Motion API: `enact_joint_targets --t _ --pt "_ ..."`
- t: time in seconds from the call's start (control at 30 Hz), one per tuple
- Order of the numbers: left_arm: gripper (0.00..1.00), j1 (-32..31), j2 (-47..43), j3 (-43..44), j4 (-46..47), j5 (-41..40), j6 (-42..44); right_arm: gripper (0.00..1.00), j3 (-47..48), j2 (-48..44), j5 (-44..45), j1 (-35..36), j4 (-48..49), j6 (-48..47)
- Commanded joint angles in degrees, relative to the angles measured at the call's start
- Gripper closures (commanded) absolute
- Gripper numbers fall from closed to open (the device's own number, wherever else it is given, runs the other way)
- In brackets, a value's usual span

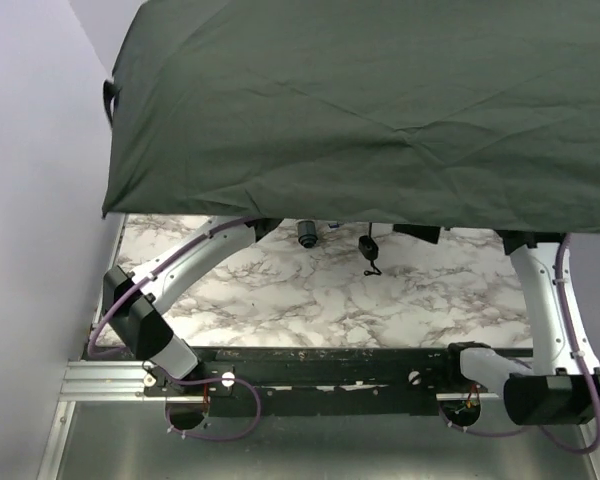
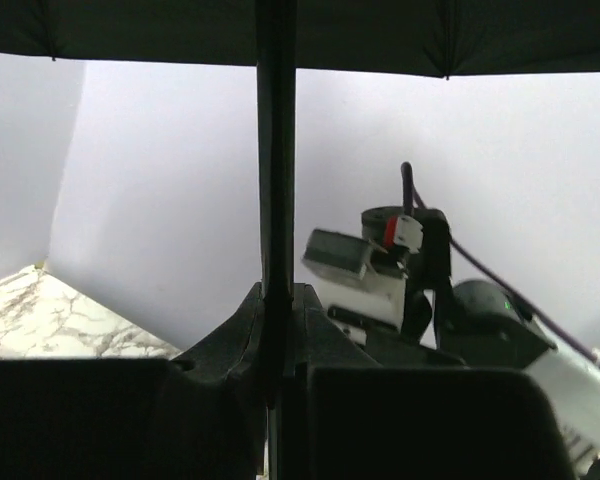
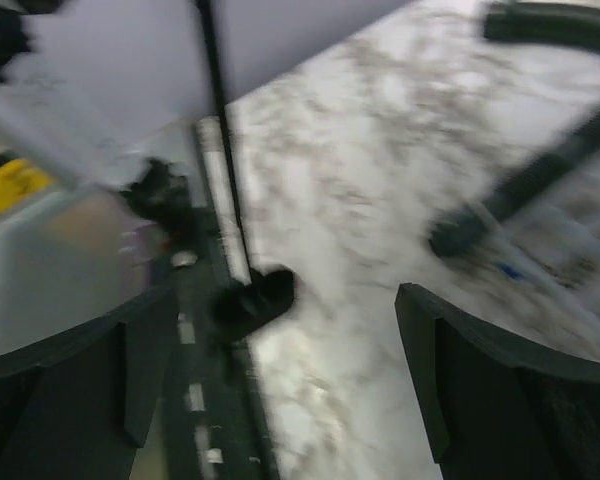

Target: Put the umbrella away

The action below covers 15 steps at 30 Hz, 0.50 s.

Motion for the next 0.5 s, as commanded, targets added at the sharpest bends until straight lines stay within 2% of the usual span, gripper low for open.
enact_joint_targets --t 0.0,0.03,0.13,0.3,0.37,0.47 --pt "1.0 -3.1 -3.4 -5.9 -0.1 -14.4 2.0 0.02 0.4 1.1 -2.5 9.8 18.3 24.0" --pt "1.0 -3.5 -4.4 -6.9 -0.3 -16.0 1.8 0.02 0.0 2.0 -3.5 10.2 22.3 28.2" --pt "1.0 -4.3 -6.1 -9.2 -1.1 -19.0 0.8 0.02 2.8 3.5 -3.3 12.2 22.2 27.0" --pt "1.0 -5.5 -5.9 -9.9 -1.4 -21.2 -1.4 0.03 1.0 4.8 -2.8 15.5 30.8 34.2" --pt "1.0 -6.3 -5.4 -9.5 -1.7 -22.3 -2.1 0.07 -0.1 5.2 -1.9 16.9 32.6 35.2" --pt "1.0 -7.5 -5.5 -10.1 -0.9 -24.3 -2.5 0.19 -2.2 5.2 -1.2 17.9 36.0 37.9"
